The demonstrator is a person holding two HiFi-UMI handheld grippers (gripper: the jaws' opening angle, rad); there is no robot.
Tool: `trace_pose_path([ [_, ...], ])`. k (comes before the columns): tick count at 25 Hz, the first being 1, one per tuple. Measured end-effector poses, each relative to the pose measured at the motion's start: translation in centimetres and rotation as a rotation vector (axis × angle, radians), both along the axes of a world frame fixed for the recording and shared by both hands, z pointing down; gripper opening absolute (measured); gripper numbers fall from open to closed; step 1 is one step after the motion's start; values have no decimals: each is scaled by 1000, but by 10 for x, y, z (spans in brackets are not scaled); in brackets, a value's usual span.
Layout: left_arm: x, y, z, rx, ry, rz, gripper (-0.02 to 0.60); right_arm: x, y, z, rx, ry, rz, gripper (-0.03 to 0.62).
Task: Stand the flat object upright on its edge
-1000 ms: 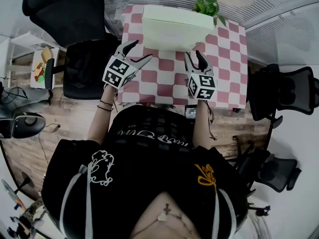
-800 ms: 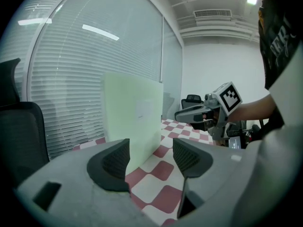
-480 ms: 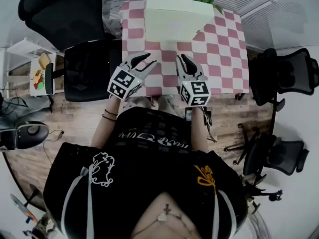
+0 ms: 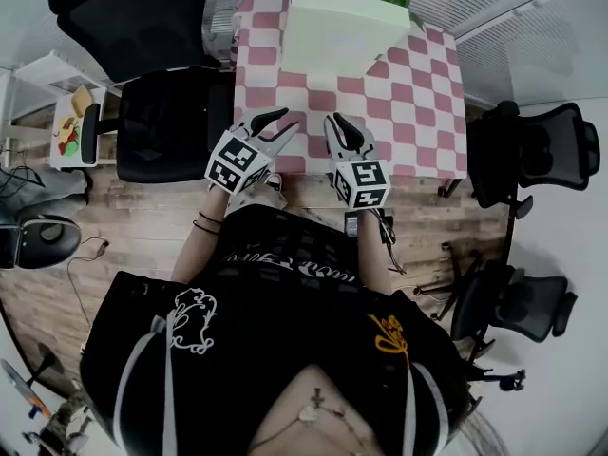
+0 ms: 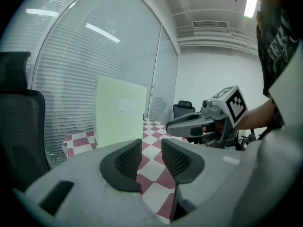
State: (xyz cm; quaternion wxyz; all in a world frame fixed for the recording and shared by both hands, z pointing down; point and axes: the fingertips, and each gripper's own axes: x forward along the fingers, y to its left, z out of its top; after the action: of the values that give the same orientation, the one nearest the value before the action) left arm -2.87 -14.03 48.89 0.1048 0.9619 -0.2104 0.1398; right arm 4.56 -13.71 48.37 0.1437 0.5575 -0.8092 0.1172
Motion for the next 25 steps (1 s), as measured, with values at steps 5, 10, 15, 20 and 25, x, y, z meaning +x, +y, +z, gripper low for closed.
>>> trace_pose_path([
  [5, 10, 21, -5, 9, -2, -22, 140, 8, 28, -6, 17, -28, -15, 57],
  [10, 31, 58, -16, 0, 30, -68, 140, 28, 73, -7, 16, -38, -32, 51],
  [15, 48, 110, -20, -6, 34, -97, 140, 40, 119, -6, 24, -54, -72, 48],
  [20, 54, 167, -14, -13, 14, -133, 140, 37, 162, -7, 34, -57, -130, 48],
  [25, 55, 216, -6, -25, -1, -160, 140, 29, 204, -10, 56, -65, -179, 46],
])
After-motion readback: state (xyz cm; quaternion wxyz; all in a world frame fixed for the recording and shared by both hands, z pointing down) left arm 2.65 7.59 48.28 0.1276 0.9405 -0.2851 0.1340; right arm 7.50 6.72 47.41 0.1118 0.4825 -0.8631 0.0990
